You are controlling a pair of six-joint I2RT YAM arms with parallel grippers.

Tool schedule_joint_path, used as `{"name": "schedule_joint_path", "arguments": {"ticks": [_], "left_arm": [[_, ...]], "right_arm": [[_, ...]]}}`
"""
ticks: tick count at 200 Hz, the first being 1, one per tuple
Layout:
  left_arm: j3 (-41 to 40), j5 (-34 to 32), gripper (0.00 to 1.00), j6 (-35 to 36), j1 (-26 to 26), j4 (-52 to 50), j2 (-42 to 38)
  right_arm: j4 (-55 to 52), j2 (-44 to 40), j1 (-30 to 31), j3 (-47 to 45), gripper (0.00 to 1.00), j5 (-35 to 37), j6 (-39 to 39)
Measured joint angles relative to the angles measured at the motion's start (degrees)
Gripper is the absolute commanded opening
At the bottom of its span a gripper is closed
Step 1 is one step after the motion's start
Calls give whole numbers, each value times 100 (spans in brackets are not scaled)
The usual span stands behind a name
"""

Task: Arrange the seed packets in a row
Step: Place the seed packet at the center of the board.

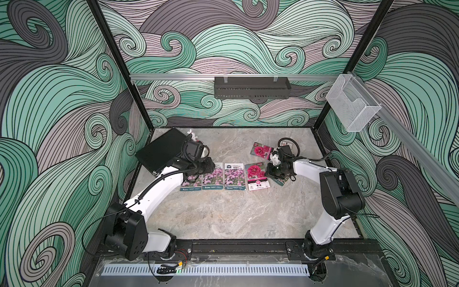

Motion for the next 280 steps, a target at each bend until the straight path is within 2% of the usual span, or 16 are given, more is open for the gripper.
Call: {"name": "schedule_joint_path", "arguments": {"ticks": [56, 83, 152, 180, 202, 234, 280], "left_arm": [[0, 2, 38, 0, 0, 0, 0], [0, 2, 39, 0, 0, 2, 0], [0, 2, 38, 0, 0, 2, 0], [-2, 2, 38, 2, 0, 4, 0], [-2, 4, 38, 0, 0, 7, 0], [-2, 4, 39, 0, 0, 15, 0], [-2, 4, 38, 0, 0, 35, 2]], "right_arm": [[2, 87, 22, 57, 0, 208, 31], [13, 87, 42, 55, 5, 295, 85], [24, 221, 232, 111, 8, 514, 155], [17, 289, 308, 129, 21, 573, 195], [9, 289, 337, 144, 39, 638, 227], [-72, 162, 341, 155, 55, 765, 186], [-474, -1014, 262, 337, 64, 905, 131]]}}
